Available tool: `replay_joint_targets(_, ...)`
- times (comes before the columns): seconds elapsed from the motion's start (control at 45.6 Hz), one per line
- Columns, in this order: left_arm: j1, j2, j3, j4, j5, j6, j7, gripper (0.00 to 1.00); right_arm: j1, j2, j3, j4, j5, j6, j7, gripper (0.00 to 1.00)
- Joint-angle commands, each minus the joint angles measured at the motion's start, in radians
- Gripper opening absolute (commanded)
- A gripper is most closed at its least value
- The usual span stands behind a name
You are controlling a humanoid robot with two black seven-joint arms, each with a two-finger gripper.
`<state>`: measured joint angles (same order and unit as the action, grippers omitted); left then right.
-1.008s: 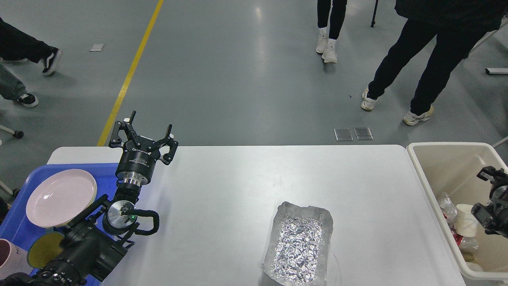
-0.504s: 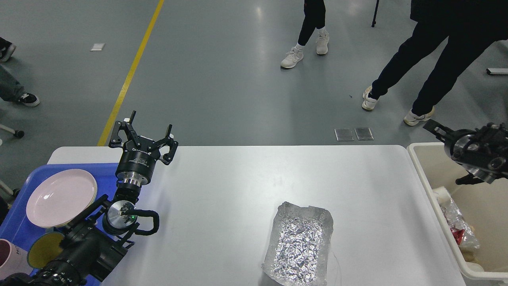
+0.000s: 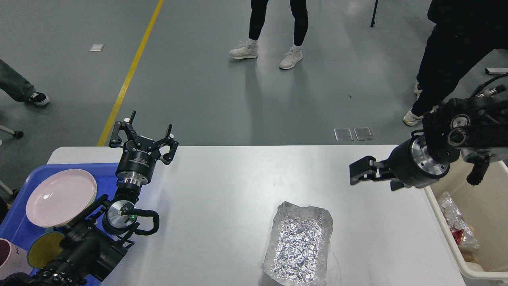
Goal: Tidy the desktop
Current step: 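Reach the right gripper to the foil tray and grasp it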
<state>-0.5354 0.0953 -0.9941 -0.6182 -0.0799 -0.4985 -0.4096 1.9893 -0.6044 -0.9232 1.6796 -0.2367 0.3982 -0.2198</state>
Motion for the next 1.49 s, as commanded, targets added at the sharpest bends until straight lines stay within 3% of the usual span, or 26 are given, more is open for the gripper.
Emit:
replay_joint_targets(0.0,0.000,0.000,0.000,0.000,0.000,0.000,0.000,0.96,-0.021,0.018,-0.005,0.011,0.181,0.088,0.000,1.00)
replay_joint_targets(0.175,0.000,0.001,0.000,0.000,0.000,0.000,0.000,0.96,-0.156,0.031,0.009,-0.011,0.267,0.022,0.002,1.00)
replay_joint_targets(0.351,0.000,0.001,0.000,0.000,0.000,0.000,0.000,0.96,-0.414,0.074,0.131,-0.092,0.280,-0.307,0.010,1.00)
replay_joint_targets(0.438,0.000,0.001,0.000,0.000,0.000,0.000,0.000,0.96,-0.510,0.092,0.210,-0.118,0.280,-0.397,0.023,1.00)
replay_joint_targets(0.723,0.000,0.000,0.000,0.000,0.000,0.000,0.000,0.96,-0.639,0.213,0.236,-0.196,0.277,-0.478,0.086,1.00)
replay_joint_targets(0.855,0.000,0.000,0.000,0.000,0.000,0.000,0.000,0.96,-0.687,0.261,0.234,-0.209,0.269,-0.550,0.100,0.93)
replay_joint_targets(1.074,0.000,0.000,0.000,0.000,0.000,0.000,0.000,0.96,-0.738,0.295,0.225,-0.239,0.258,-0.584,0.105,0.74)
replay_joint_targets(1.359,0.000,0.000,0.000,0.000,0.000,0.000,0.000,0.96,-0.754,0.293,0.230,-0.251,0.257,-0.584,0.106,0.74)
replay_joint_targets(1.469,-0.001,0.000,0.000,0.000,0.000,0.000,0.000,0.96,-0.776,0.302,0.234,-0.253,0.258,-0.584,0.125,0.49)
